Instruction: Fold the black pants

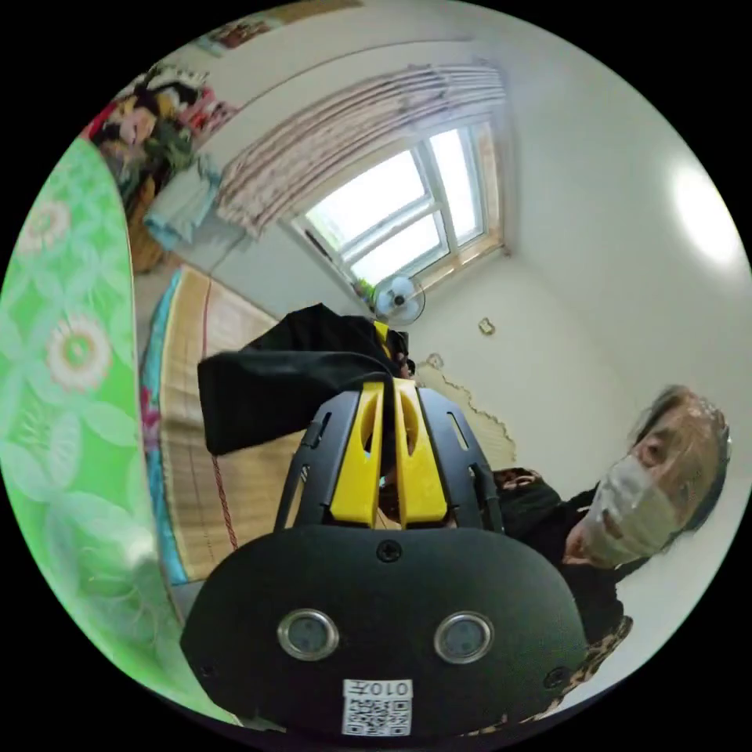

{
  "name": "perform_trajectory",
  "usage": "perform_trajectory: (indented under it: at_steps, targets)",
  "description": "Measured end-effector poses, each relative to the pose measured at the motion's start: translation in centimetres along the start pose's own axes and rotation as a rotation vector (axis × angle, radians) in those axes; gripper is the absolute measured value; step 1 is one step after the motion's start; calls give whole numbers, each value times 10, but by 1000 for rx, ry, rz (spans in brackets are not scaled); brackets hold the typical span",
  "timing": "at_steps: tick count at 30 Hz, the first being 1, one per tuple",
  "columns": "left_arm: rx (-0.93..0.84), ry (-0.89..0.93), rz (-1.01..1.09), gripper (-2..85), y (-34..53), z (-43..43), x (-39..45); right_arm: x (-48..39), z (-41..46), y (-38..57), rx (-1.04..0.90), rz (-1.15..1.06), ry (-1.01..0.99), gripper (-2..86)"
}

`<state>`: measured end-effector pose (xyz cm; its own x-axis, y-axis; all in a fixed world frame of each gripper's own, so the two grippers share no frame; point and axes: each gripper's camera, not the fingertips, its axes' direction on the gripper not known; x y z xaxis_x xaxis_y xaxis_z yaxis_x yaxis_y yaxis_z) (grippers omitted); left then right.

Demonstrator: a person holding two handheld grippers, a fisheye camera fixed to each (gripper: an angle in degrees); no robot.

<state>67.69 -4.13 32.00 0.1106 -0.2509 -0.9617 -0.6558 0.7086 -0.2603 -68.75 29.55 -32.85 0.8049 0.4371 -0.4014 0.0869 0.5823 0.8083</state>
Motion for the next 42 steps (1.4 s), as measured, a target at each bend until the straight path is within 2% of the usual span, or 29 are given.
perform_trajectory:
  at_steps: [3,5,8,10,13,17,20,24,29,32,34,36,39,42]
  targets:
    - [119,-237,89,4,-13,-122,47,-22,71,-55,-20,-147,-118,56]
    - [178,-322,61,5,-4,-191,55,-15,122,-73,-95,-113,-129,62]
    - [279,-488,-154,5,51,-300,31,18,208,-70,-285,-50,-25,93]
    - [406,-545,-394,3,130,-380,-8,48,246,-50,-362,6,43,99]
    - [614,-577,-631,1,247,-456,-42,98,287,-7,-402,132,-76,90]
    - [772,-599,-734,0,343,-501,-48,132,329,35,-457,207,-113,83]
    - [710,-608,-666,0,351,-503,-48,132,352,46,-439,178,-108,86]
    - [514,-616,-468,3,296,-484,-47,133,390,43,-386,144,-194,86]
    - [238,-840,-248,20,208,-442,-47,161,416,44,-301,193,-174,83]
    - [38,-990,-110,38,165,-392,-49,178,407,51,-165,258,-162,69]
    - [-98,-1222,44,55,145,-347,-46,179,397,56,-87,224,-153,55]
    - [-182,-1350,132,69,140,-318,-49,187,388,64,-5,226,-201,47]
    - [-249,-1447,209,84,141,-289,-58,201,382,69,59,234,-267,44]
    - [-333,-1498,185,88,143,-275,-80,207,386,67,29,218,-273,38]
